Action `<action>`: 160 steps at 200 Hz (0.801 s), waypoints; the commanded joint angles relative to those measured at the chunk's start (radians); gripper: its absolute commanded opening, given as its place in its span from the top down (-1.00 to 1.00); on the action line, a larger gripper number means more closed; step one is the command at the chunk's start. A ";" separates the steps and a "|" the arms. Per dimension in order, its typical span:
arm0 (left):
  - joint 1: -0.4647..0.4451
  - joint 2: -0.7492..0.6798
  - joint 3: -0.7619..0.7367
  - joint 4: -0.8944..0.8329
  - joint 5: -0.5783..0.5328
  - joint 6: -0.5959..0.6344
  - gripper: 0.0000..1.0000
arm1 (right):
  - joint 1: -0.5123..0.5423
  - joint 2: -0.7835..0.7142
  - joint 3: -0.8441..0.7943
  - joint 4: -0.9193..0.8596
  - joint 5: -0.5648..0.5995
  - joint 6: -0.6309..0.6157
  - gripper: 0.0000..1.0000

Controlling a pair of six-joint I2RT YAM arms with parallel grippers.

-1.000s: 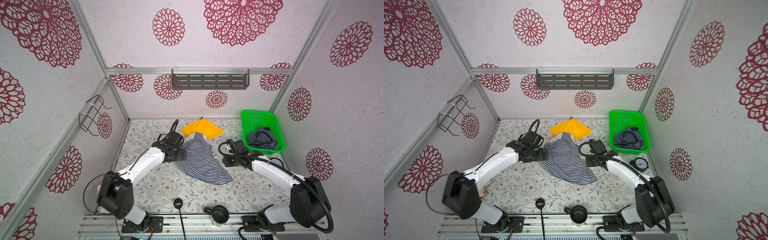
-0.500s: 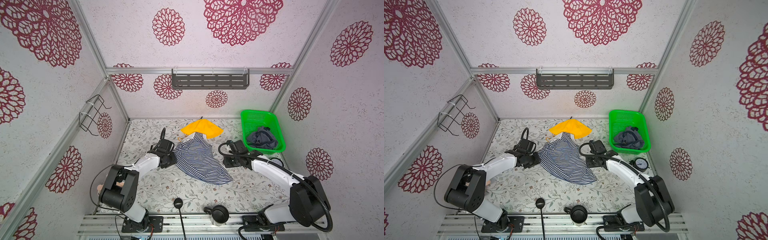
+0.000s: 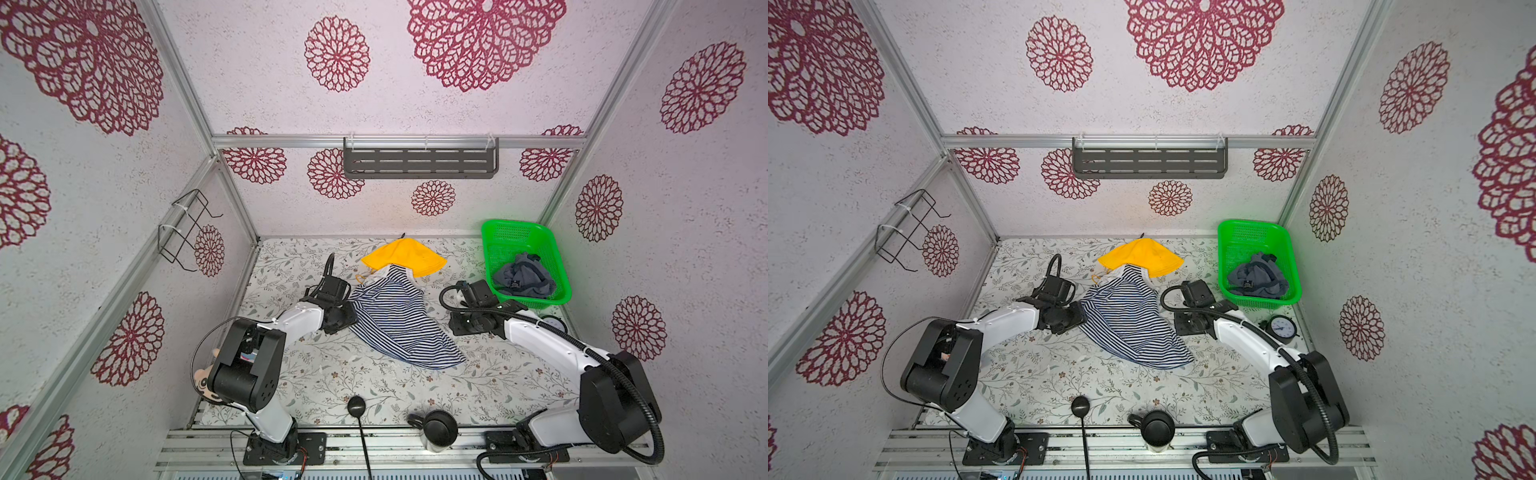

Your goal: Fold and stack the tank tops

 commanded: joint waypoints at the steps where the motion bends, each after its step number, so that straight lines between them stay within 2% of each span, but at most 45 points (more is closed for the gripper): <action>1: 0.007 -0.021 0.006 -0.006 -0.014 0.021 -0.13 | -0.006 -0.030 -0.015 -0.010 0.001 0.011 0.33; 11: 0.008 0.000 0.012 -0.003 -0.008 0.020 -0.09 | -0.006 -0.031 -0.017 -0.008 0.001 0.011 0.33; 62: 0.008 0.038 0.036 0.007 0.007 0.021 0.42 | -0.019 -0.056 -0.020 -0.025 0.003 0.017 0.33; 87: 0.008 0.033 0.040 0.000 0.010 0.024 0.81 | -0.047 -0.059 -0.016 -0.052 0.002 0.020 0.33; 104: 0.008 0.018 0.046 -0.012 0.011 0.024 1.00 | -0.097 -0.062 -0.019 -0.088 -0.009 0.026 0.33; 123: 0.008 -0.014 0.052 -0.036 0.013 0.023 1.00 | -0.162 -0.054 -0.032 -0.141 -0.044 0.035 0.32; 160: 0.005 -0.110 0.035 -0.084 0.025 0.010 1.00 | -0.158 -0.062 -0.098 -0.195 -0.077 0.068 0.32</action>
